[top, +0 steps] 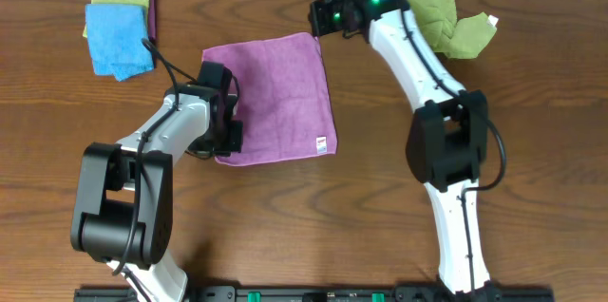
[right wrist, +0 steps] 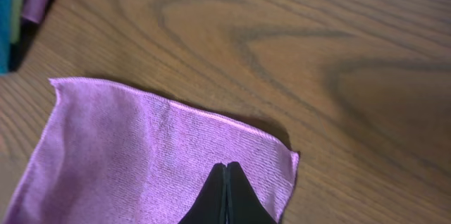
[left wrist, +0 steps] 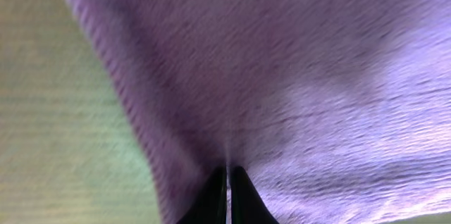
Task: Fold the cloth
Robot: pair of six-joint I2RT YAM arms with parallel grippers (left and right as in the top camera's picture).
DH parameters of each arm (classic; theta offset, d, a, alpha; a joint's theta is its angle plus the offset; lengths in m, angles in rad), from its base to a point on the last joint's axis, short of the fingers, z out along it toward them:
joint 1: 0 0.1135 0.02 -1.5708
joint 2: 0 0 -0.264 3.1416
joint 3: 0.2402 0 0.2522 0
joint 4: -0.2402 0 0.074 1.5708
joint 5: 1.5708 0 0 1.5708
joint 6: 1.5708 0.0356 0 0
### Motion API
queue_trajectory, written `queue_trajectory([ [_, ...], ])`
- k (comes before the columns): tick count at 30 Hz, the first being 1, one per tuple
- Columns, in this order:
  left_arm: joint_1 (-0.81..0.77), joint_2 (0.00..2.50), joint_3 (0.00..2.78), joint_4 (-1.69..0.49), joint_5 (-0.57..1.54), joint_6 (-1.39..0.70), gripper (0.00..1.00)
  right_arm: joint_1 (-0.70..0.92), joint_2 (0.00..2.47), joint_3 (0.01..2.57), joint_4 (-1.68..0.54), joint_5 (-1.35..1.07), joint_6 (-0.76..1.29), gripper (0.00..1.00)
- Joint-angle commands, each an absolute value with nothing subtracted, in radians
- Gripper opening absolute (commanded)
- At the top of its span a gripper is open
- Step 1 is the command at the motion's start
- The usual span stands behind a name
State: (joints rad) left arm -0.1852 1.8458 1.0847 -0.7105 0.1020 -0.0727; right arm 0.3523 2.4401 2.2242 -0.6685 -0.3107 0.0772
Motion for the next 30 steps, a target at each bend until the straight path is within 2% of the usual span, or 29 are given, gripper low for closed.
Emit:
queue_trajectory([
  [1,-0.185,1.859,1.075,-0.743,-0.006,-0.083,0.06,0.362,2.487,2.230,-0.682,-0.239,0.028,0.01],
  [30,-0.183,1.859,1.075,-0.791,-0.109,-0.121,0.06,0.379,2.619,2.229,-0.724,-0.195,0.014,0.02],
])
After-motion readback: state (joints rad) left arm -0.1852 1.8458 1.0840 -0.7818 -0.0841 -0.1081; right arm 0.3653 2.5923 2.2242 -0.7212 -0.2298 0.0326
